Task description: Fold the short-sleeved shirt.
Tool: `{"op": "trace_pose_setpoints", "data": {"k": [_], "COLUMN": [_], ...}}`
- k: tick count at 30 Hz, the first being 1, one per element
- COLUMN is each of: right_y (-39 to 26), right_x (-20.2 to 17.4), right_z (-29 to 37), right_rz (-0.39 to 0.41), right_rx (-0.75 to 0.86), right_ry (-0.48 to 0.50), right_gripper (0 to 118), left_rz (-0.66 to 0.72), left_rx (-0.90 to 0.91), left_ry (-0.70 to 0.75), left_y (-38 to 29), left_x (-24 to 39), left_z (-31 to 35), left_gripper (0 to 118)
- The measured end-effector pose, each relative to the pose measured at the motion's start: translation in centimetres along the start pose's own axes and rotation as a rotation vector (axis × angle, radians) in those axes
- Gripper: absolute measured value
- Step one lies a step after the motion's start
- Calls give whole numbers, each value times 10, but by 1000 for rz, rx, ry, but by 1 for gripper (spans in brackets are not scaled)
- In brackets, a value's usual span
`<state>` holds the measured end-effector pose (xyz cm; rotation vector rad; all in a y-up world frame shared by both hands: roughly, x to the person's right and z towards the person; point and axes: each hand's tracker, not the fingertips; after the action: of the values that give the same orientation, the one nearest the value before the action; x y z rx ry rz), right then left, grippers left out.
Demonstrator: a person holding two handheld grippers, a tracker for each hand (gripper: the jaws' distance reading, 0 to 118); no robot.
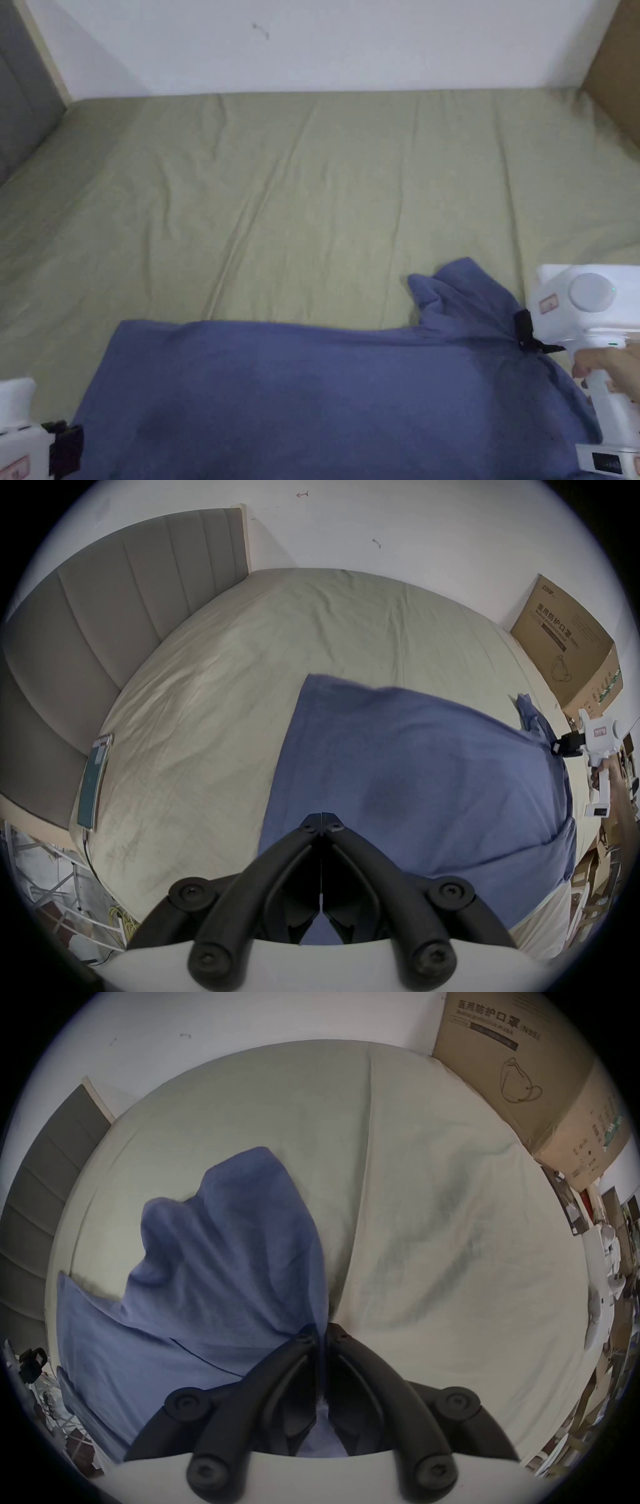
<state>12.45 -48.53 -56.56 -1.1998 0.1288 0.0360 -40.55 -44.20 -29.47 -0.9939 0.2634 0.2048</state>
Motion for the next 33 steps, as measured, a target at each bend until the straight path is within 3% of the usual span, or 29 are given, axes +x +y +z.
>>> {"op": "trace_pose_setpoints", "data": {"k": [2, 4, 6, 7, 8, 15, 18, 20, 22, 25, 26, 30, 33], "right_y": [0, -1, -1, -1, -1, 0, 0, -1, -1, -3, -4, -14, -34], "right_x": [2, 2, 2, 2, 1, 1, -1, -2, -3, -3, -2, -1, 6], "right_z": [3, 5, 5, 5, 5, 1, 1, 1, 2, 12, 17, 52, 86], "right_rz": [-9, -8, -1, 1, 1, 3, 17, 24, 27, 21, 9, 50, 39], "right_rx": [6, 7, 6, 4, 4, -8, -11, -11, -10, -4, -1, 31, 65], "right_ry": [9, 13, 15, 15, 14, 16, 13, 10, 9, 31, 55, 13, 59], "right_gripper": [3, 3, 3, 3, 3, 3, 3, 3, 3, 3, 3, 3, 3], "left_rz": [-7, -21, -23, -13, 4, 81, 26, 56, 28, 15, 36, -55, -59], "left_rx": [29, 26, -22, -25, -30, -161, -142, -136, -123, -122, -136, -58, 0], "left_ry": [-7, -8, -11, -25, -56, 39, 47, 50, 63, -1, -40, -13, -30], "left_y": [18, 43, 70, 81, 92, 125, 118, 118, 120, 124, 123, 114, 101], "left_x": [-3, -3, -1, -2, -2, 8, 15, 13, 12, 9, 9, 14, 10], "left_z": [-10, -27, -52, -63, -77, -160, -169, -163, -152, -133, -125, -79, -37], "left_gripper": [2, 41, 94, 106, 109, 101, 99, 82, 38, 8, 2, 2, 2]}}
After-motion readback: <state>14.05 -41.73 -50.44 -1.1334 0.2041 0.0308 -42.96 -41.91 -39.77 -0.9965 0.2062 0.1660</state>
